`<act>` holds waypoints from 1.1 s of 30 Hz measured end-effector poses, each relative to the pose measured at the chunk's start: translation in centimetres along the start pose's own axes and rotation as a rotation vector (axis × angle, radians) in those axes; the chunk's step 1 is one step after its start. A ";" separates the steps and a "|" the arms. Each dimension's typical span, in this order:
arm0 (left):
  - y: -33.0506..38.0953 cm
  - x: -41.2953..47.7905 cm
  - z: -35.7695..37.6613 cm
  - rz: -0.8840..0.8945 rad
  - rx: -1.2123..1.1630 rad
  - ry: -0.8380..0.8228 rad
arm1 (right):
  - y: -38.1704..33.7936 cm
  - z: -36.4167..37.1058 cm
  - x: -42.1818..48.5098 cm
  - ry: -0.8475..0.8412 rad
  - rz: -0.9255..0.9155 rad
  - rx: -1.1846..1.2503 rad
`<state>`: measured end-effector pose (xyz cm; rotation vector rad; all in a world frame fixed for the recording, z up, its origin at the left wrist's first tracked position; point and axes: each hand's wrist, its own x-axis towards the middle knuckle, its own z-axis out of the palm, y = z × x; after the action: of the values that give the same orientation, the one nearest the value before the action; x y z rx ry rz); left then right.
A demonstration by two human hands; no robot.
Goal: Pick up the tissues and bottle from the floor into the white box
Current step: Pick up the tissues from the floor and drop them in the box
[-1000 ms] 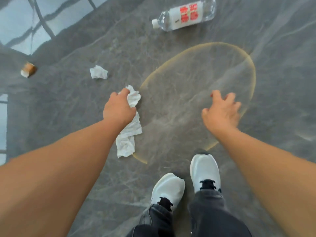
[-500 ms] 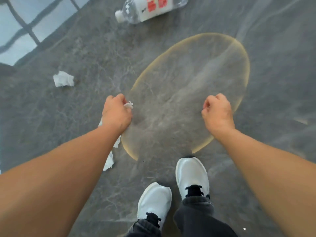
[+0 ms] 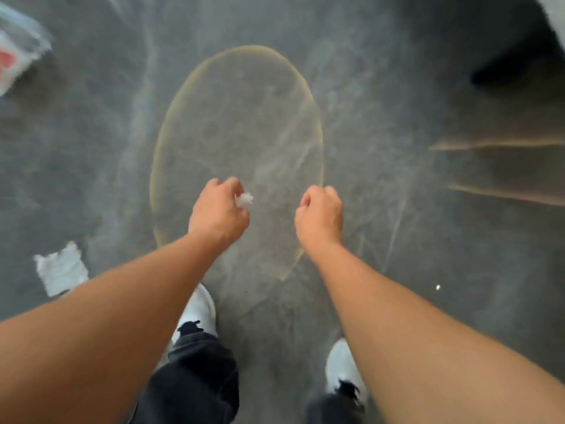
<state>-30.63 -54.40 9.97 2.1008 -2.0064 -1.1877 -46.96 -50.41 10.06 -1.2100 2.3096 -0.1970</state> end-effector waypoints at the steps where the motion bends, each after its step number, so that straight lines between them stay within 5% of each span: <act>1: 1.6 -1.3 2.4 0.032 0.015 -0.038 | 3.3 -0.5 -0.8 0.019 0.060 0.009; 6: 8.6 -9.3 16.4 0.086 0.054 -0.174 | 20.4 -1.3 -6.5 0.035 0.305 0.085; 12: 17.4 -26.5 34.3 0.158 0.099 -0.428 | 40.0 -7.0 -19.0 0.026 0.376 0.151; 19: 30.0 -41.5 46.0 0.390 0.113 -0.608 | 58.4 -16.6 -32.4 0.201 0.567 0.194; 23: 32.9 -43.4 50.9 0.415 0.217 -0.663 | 64.3 -16.9 -34.7 0.288 0.748 0.326; 26: 32.6 -43.2 53.0 0.440 0.277 -0.709 | 66.9 -15.3 -35.3 0.126 0.769 0.438; 33: 29.0 -39.2 45.8 0.692 0.338 -0.723 | 66.1 -15.8 -34.9 0.044 0.812 0.349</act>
<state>-74.61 -4.01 11.15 0.8580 -3.0251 -1.6451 -86.69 14.80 13.15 -0.0606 2.4680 -0.3072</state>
